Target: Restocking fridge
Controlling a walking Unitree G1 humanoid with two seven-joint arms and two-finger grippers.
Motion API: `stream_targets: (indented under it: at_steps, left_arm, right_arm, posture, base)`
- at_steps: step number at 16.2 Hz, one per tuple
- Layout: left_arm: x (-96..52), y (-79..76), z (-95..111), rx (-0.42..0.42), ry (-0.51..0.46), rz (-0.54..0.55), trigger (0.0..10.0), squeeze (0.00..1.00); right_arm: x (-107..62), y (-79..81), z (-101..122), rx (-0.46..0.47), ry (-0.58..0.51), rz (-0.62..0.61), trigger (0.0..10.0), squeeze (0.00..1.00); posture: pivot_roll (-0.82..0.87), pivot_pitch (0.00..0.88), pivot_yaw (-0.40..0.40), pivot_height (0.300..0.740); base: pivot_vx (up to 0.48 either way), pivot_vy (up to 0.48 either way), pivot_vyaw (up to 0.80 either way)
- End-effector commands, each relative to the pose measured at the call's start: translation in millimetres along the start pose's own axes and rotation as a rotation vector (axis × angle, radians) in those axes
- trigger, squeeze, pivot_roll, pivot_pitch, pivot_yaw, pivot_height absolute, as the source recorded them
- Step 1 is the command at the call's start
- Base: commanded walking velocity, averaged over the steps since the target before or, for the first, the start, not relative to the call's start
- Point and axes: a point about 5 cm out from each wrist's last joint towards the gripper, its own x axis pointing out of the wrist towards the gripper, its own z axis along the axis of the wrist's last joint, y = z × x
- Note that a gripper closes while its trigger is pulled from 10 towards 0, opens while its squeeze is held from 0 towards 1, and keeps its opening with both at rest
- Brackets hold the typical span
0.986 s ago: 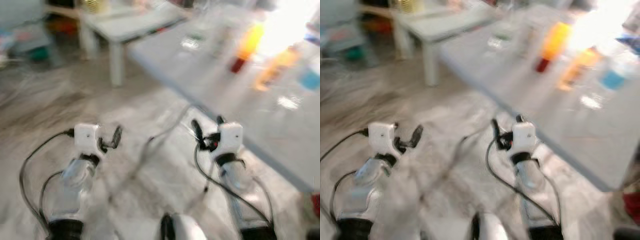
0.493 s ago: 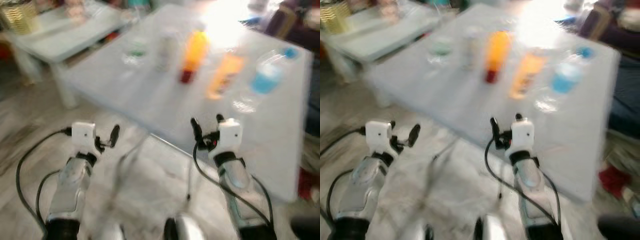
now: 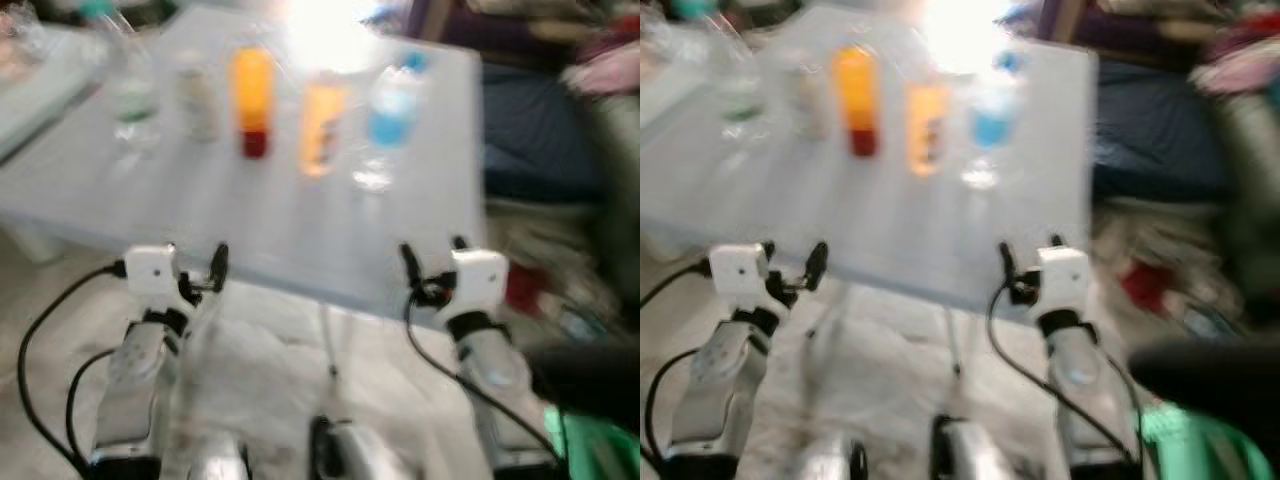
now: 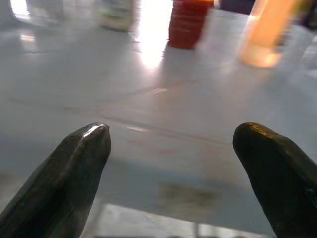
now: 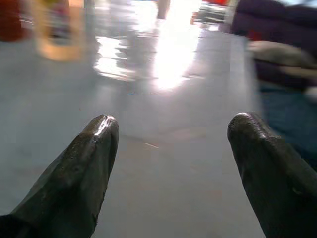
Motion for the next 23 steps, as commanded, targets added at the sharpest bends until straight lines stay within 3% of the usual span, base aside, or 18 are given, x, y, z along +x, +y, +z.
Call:
stream_targets:
  at_steps: [1, 6, 8, 14, 20, 23]
  left_arm:
    - [-4.2, 4.7, 2, 0.015, -0.004, 0.035, 10.0, 0.0]
    - [-1.0, -1.8, 10, 0.011, -0.045, 0.038, 10.0, 0.0]
    - [0.3, -2.2, 9, 0.01, -0.037, 0.027, 10.0, 0.0]
    - [2.7, -5.7, 6, -0.018, -0.027, 0.026, 10.0, 0.0]
    - [16.1, -10.5, 9, -0.034, -0.072, 0.053, 10.0, 0.0]
    - [24.3, -19.4, 9, -0.023, -0.091, 0.035, 10.0, 0.0]
  right_arm:
    - [-1.2, 3.5, 4, 0.017, -0.012, 0.006, 10.0, 0.0]
    - [6.1, 3.3, 14, 0.008, -0.051, 0.005, 10.0, 0.0]
    - [0.1, -7.9, 12, -0.027, -0.039, -0.042, 10.0, 0.0]
    - [-3.5, -8.2, 14, -0.002, -0.035, -0.038, 10.0, 0.0]
    - [9.5, -7.1, 27, -0.027, -0.084, 0.002, 10.0, 0.0]
    - [20.7, -6.0, 31, -0.049, -0.103, 0.021, 10.0, 0.0]
  posture:
    - [0.05, 0.178, -0.089, 0.74]
    - [0.03, 0.174, -0.088, 0.74]
    - [0.03, 0.164, -0.084, 0.74]
    - [0.03, 0.144, -0.084, 0.74]
    - [0.04, 0.079, -0.137, 0.74]
    - [0.05, 0.049, -0.138, 0.74]
  base:
    - [0.0, 0.0, -0.8]
    - [0.0, 0.0, -0.32]
    - [0.0, 0.0, 0.0]
    - [0.0, 0.137, 0.0]
    - [0.0, 0.471, 0.0]
    - [0.0, 0.08, 0.0]
